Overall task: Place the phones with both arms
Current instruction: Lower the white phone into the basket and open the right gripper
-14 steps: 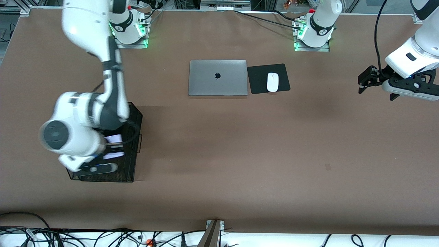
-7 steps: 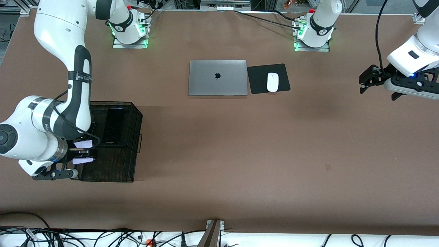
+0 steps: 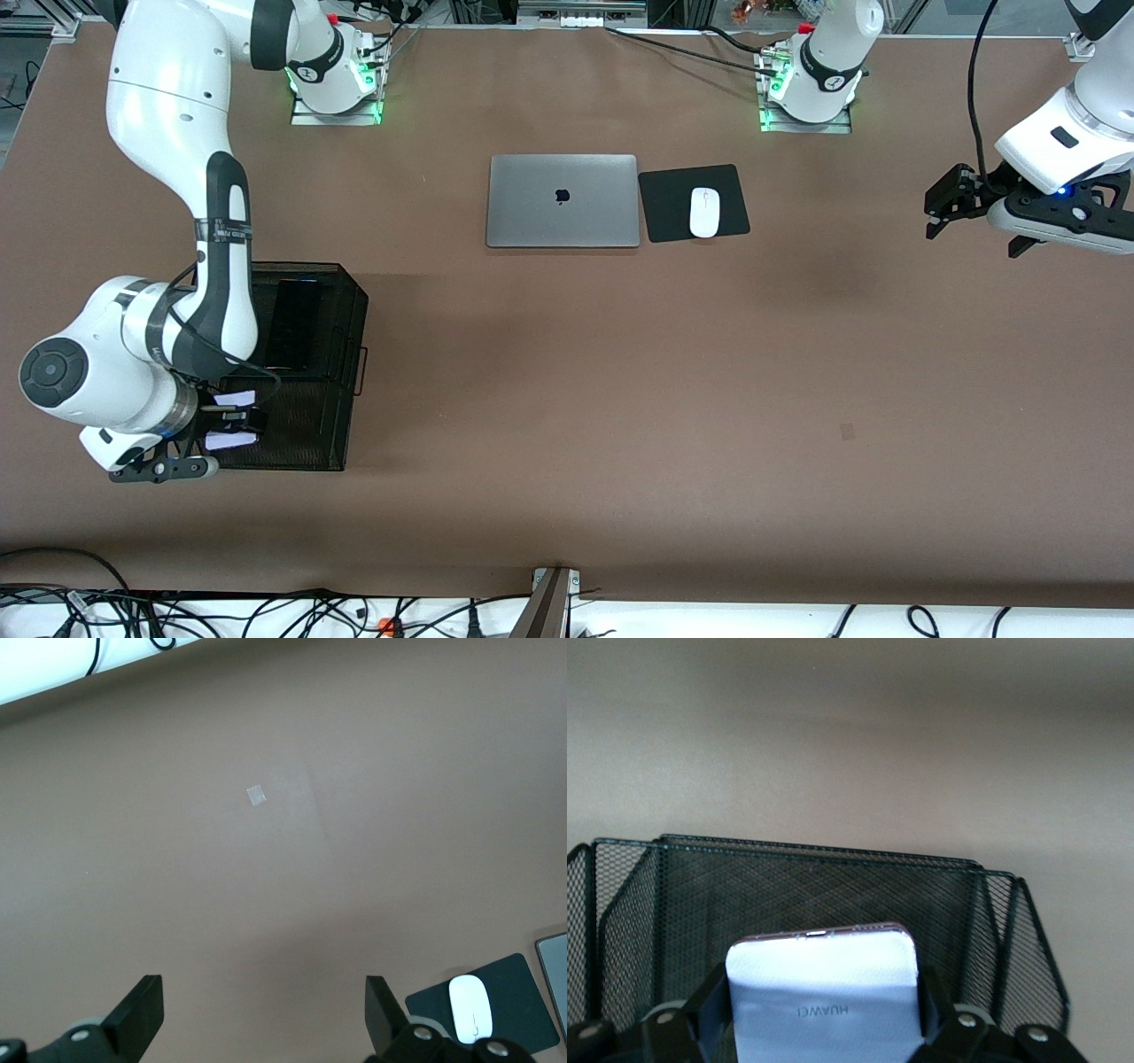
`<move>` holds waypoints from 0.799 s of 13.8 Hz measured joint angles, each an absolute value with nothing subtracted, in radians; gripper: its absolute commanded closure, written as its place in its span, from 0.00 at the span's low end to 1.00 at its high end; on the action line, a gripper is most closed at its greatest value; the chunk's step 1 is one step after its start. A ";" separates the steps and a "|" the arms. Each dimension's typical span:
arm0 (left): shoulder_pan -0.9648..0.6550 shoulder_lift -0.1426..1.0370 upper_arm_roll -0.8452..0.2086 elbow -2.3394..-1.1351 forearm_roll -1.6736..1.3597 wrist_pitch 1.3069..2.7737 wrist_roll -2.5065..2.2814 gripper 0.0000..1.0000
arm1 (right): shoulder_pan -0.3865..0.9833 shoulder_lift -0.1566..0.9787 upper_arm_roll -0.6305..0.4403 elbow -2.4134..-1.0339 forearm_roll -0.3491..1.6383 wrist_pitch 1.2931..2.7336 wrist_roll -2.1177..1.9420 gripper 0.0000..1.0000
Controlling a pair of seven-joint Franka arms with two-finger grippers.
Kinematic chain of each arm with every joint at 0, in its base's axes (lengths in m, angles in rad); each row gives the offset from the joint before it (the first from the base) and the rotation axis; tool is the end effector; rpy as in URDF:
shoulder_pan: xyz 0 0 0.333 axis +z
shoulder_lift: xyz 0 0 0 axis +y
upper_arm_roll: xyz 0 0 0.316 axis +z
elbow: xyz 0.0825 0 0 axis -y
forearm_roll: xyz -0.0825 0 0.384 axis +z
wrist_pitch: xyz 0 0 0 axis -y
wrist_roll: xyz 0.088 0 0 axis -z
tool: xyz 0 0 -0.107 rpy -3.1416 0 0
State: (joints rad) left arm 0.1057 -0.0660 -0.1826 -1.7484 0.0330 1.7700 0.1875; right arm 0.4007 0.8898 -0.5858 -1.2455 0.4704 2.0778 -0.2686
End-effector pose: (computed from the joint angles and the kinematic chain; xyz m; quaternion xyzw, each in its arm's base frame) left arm 0.5480 -0.0422 0.5935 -0.9898 0.1343 -0.0419 0.0246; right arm 0.7573 0.0075 0.2871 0.9986 0.0329 0.0377 0.0187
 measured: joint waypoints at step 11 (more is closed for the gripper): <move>0.105 -0.066 -0.183 -1.747 0.033 1.743 0.152 0.00 | 0.396 0.940 -0.530 -1.246 0.500 2.178 -0.166 1.00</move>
